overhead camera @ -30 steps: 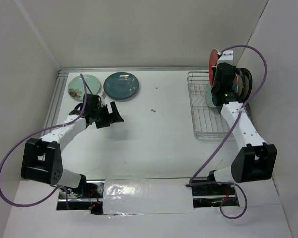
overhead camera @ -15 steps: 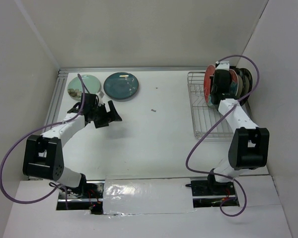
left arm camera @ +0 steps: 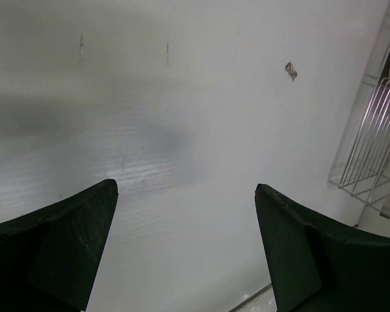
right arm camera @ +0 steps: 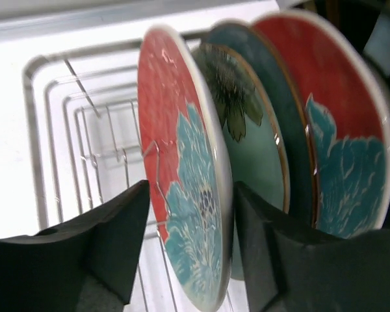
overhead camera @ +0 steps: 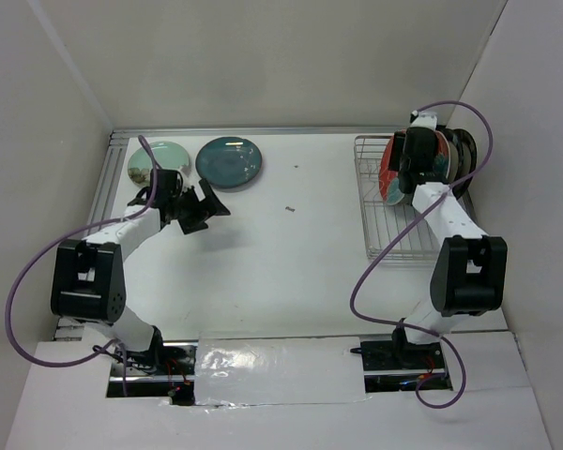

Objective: Load the plates into the dish rack

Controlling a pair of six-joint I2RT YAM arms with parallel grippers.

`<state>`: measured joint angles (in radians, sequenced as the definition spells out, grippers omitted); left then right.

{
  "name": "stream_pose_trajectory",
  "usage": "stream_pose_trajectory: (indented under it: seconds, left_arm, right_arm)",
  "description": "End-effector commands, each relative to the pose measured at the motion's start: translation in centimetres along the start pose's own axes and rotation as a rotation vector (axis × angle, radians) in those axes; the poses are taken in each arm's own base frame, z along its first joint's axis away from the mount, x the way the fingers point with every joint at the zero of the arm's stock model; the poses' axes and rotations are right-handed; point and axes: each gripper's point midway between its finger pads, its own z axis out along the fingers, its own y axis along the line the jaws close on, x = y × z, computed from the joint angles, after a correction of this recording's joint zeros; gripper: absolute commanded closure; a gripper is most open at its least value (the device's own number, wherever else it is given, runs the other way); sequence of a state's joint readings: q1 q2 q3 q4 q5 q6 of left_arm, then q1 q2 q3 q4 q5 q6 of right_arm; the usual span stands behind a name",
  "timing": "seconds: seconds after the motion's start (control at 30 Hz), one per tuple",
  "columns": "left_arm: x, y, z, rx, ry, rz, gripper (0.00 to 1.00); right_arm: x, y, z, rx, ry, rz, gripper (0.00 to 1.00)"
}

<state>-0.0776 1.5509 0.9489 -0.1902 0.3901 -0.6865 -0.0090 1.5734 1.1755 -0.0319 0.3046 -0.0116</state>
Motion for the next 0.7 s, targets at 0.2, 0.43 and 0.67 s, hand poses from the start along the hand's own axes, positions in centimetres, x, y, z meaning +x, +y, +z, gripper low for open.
stream_pose_trajectory:
  seconds: [0.2, 0.43, 0.67]
  left_arm:
    - [-5.3, -1.8, 2.7, 0.095, -0.114, -0.142, 0.00]
    - [-9.3, -1.1, 6.0, 0.117, -0.233, -0.355, 0.02]
    - [-12.1, 1.0, 10.2, 0.091, -0.363, -0.509, 0.13]
  right_arm:
    - [-9.5, 1.0, -3.7, -0.015, -0.189, 0.015, 0.27]
    - [-12.5, 4.4, -9.0, -0.145, -0.258, 0.082, 0.17]
    - [-10.9, 7.2, -12.1, -0.293, -0.237, 0.133, 0.14]
